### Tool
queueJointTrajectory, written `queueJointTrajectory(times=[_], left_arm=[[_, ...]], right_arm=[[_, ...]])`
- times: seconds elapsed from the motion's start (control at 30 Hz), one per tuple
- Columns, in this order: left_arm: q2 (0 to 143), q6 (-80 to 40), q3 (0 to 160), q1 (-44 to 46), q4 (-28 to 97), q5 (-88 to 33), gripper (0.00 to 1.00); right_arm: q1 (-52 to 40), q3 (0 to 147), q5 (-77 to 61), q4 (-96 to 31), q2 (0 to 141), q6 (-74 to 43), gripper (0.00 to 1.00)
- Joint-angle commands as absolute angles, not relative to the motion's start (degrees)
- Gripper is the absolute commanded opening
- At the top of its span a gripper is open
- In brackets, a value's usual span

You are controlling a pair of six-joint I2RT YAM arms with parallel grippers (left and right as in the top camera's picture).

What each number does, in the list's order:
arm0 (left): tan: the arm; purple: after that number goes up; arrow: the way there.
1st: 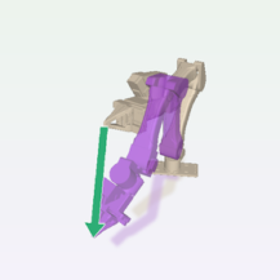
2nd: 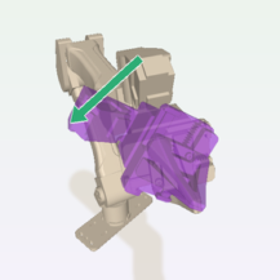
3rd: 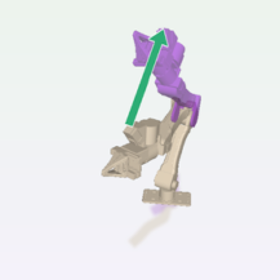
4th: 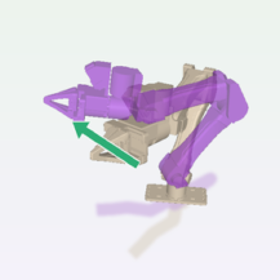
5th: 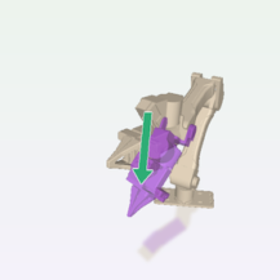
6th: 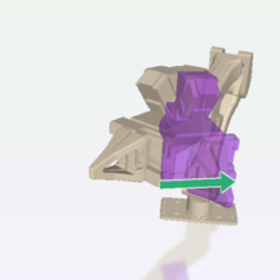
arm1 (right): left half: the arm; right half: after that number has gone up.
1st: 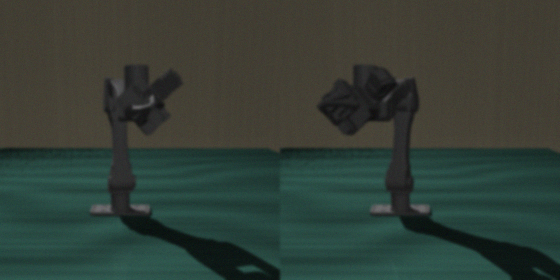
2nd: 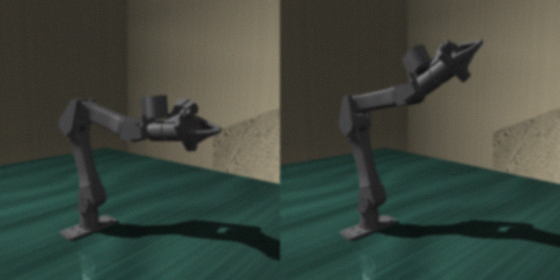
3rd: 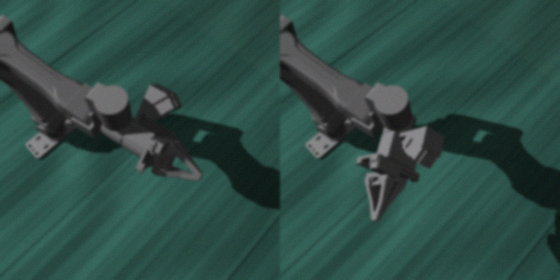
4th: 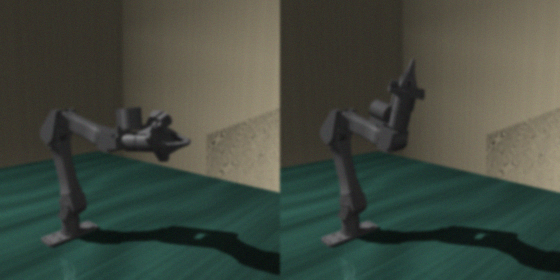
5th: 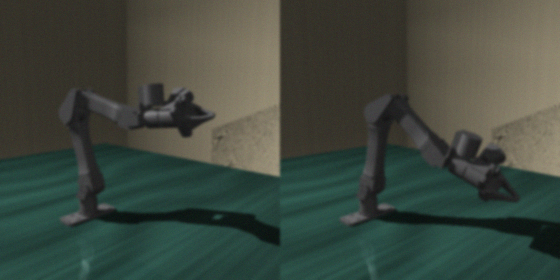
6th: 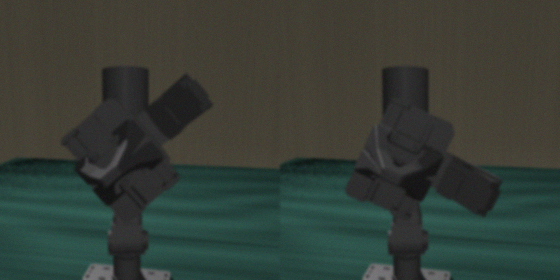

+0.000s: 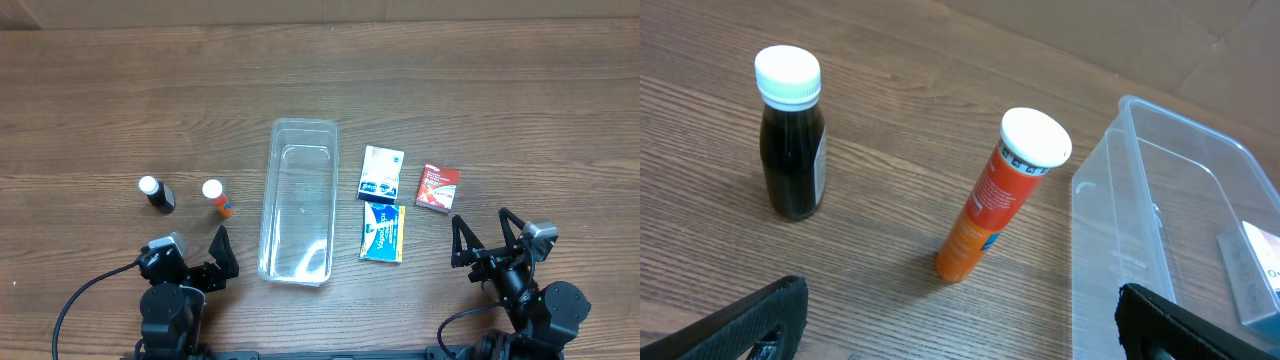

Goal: Pack container

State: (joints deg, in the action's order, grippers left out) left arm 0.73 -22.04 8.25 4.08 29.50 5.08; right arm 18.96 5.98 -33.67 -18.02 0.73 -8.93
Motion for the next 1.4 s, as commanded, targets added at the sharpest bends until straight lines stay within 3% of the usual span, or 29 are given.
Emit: queueJointTrajectory(times=[0.0, 0.7, 0.87, 1.1, 1.37], left_arm=[[0.27, -20.95, 8.08, 3.77, 29.52, 4.86, 1.0], [0.27, -20.95, 8.08, 3.77, 29.52, 4.86, 1.0], [0.27, -20.95, 8.1, 3.77, 29.52, 4.84, 1.0], [0.27, -20.95, 8.08, 3.77, 29.52, 4.84, 1.0], [0.27, -20.95, 8.08, 3.77, 29.52, 4.84, 1.0]], right_arm=[[18.44, 5.58, -33.98, -17.67, 0.16, -8.51, 1.0], [18.39, 5.58, -34.04, -17.1, 0.19, -8.58, 1.0], [18.39, 6.0, -39.16, -12.71, 0.19, -19.64, 1.0], [18.39, 12.51, -41.74, -2.98, 0.19, -20.36, 1.0], [18.41, 24.8, -41.36, -5.65, 4.29, -20.75, 1.0]])
